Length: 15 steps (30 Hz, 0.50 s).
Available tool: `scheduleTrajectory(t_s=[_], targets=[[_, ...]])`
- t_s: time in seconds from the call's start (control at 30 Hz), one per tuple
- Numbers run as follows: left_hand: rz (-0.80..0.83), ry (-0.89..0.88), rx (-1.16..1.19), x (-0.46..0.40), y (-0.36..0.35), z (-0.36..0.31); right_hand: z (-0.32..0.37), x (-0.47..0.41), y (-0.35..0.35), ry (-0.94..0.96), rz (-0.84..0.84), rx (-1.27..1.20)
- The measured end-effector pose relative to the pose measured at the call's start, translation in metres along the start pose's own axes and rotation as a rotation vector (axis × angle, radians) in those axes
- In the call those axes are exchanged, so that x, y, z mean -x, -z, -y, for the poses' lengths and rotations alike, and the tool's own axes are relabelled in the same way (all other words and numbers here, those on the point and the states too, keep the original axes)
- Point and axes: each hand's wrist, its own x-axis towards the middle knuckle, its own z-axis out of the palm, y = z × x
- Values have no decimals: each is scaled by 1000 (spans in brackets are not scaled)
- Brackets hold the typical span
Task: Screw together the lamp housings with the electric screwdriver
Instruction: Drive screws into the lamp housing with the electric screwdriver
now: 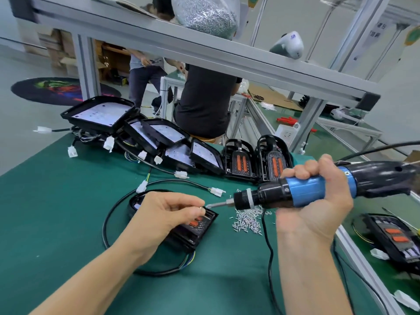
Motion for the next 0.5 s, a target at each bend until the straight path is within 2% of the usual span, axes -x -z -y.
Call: scheduleTrajectory(t_s=[0.13,0.5], targets=[[-8,-19,16,5,5,-1,-7,8,-12,-28,57,2],[14,-17,102,12,11,5,-10,14,-19,-27,76,50]])
